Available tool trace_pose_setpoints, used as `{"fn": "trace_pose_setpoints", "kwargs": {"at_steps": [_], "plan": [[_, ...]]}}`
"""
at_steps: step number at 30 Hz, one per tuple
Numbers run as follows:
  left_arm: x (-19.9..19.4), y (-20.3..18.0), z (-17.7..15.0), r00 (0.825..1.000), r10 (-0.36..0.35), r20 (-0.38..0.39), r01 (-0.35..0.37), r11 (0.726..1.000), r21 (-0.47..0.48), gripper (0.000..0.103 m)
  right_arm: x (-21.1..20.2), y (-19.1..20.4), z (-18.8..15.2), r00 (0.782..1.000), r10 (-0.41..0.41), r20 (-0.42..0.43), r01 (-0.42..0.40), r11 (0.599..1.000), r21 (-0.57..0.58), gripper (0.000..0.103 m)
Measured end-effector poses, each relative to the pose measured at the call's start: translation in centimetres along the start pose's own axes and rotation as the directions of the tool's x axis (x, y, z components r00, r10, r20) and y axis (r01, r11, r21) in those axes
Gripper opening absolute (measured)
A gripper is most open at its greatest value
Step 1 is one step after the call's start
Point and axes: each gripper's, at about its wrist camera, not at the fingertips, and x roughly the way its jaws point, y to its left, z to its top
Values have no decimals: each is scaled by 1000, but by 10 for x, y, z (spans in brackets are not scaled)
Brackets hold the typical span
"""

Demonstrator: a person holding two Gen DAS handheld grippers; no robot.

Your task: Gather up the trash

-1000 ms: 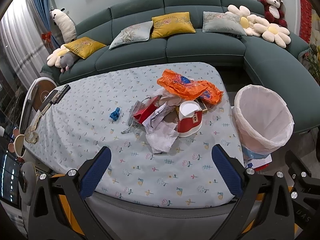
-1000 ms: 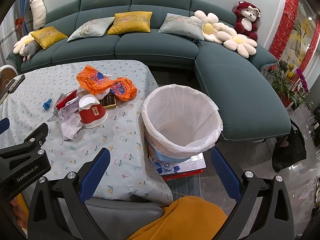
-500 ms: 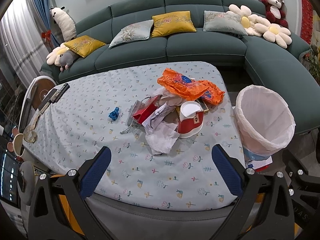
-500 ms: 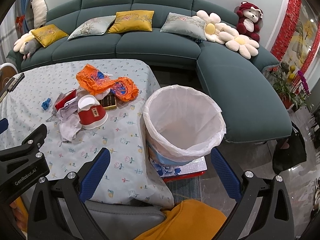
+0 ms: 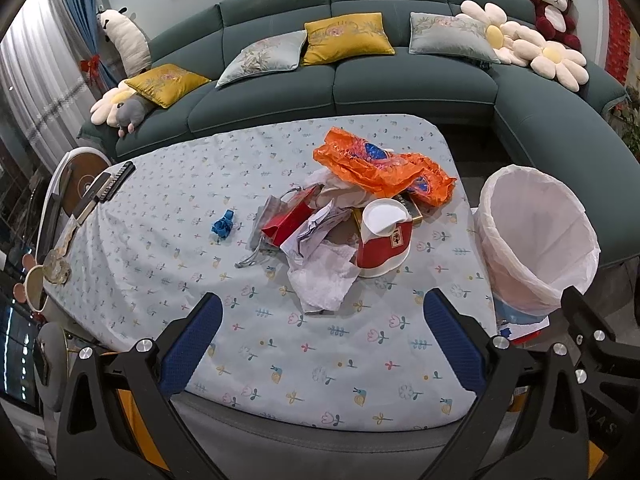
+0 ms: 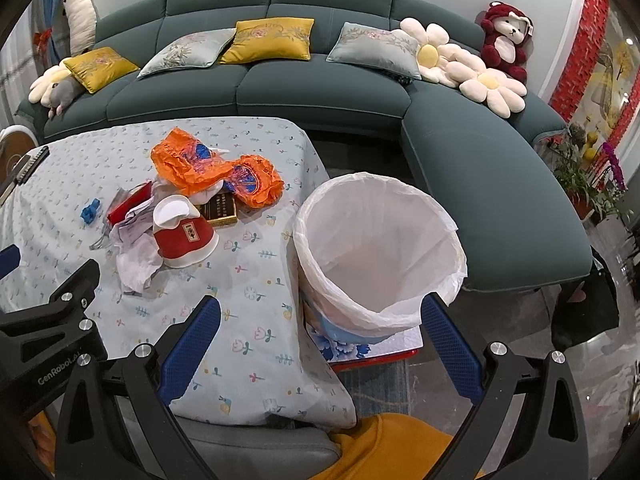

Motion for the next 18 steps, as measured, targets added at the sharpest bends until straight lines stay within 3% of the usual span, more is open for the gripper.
{"fn": "trace_pose_setpoints", "kwargs": {"at_steps": [18], "plan": [[14,4,4,1000,-9,-6,9,1000,2,96,14,2,8,1000,-13,-21,14,1000,11,96]]}}
